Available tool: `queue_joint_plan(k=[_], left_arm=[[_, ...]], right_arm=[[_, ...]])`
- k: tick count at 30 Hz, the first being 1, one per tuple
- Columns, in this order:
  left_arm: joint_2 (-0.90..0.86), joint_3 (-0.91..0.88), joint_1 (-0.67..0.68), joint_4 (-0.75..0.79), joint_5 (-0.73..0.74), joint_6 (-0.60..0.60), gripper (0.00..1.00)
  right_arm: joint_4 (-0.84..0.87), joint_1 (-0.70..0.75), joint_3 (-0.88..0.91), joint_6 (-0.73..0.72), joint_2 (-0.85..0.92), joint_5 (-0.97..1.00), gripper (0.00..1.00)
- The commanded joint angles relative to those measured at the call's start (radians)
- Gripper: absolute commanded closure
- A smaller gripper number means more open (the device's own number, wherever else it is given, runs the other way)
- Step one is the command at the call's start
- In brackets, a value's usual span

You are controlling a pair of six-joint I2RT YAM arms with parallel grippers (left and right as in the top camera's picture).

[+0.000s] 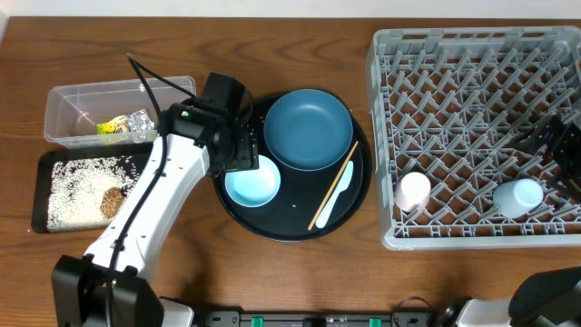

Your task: Sort waste into correct bins and load items into the dishwasher rack

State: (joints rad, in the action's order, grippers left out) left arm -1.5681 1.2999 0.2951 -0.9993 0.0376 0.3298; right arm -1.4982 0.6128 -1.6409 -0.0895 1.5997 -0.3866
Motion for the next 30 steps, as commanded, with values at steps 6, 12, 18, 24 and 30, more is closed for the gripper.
queue_joint_plan(k=[6,12,18,24,30], left_arm=[[-0.066,-0.008,-0.007,-0.006,-0.051,0.024,0.21],[-0.083,-0.007,-0.085,0.006,-0.051,0.057,0.21],[-0.054,-0.002,-0.265,0.008,-0.011,0.076,0.19],[0.012,-0.002,-0.475,-0.018,-0.054,0.076,0.05],[0.039,-0.002,-0.720,-0.039,-0.170,0.073,0.02]], right_arm=[[0.002,-0.008,-0.014,0.009,-0.006,-0.013,0.01],[0.002,-0.008,-0.014,0.009,-0.006,-0.013,0.01],[0.002,-0.008,-0.014,0.009,-0.006,-0.013,0.01],[0.002,-0.008,-0.014,0.009,-0.006,-0.013,0.01],[0.002,-0.008,-0.014,0.009,-0.006,-0.013,0.01]])
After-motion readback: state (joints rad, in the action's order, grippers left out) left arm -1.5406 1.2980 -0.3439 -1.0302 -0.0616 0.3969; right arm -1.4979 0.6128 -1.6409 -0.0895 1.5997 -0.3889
